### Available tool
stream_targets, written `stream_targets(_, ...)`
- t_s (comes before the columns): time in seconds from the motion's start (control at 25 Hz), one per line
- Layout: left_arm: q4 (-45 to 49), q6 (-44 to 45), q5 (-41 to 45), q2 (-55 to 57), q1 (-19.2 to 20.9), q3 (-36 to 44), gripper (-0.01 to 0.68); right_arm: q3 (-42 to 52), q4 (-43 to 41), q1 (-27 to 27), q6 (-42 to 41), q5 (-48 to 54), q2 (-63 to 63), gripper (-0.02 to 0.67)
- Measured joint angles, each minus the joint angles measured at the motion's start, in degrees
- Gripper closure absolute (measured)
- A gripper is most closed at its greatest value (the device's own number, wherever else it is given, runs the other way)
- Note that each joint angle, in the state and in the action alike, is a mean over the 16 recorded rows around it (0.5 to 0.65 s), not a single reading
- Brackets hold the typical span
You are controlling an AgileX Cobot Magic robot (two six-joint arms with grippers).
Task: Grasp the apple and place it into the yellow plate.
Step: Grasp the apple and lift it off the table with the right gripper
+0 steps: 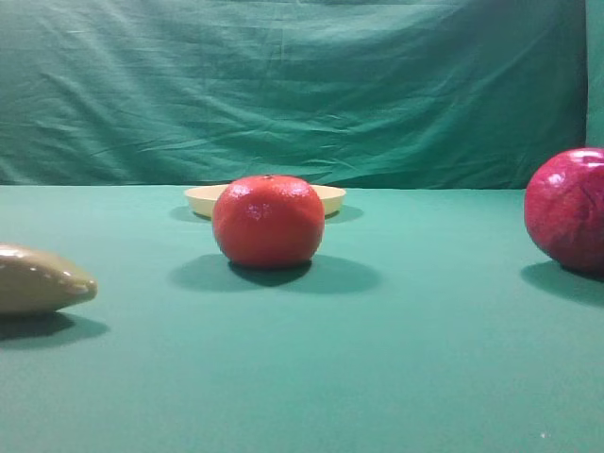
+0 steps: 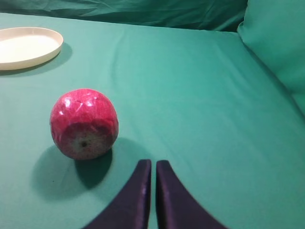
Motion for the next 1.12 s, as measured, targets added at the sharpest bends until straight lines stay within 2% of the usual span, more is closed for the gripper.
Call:
stream_targets(0.88,0.00,0.00,0.00,0.00,0.00,0.00,0.516,0.01,-0.75,0.00,-0.01,-0.24,0.00,0.649)
stream_targets(1.12,0.00,0.00,0.00,0.00,0.00,0.00,0.516,0.15,-1.61,0.00,0.02,-4.36,0.00,0.649)
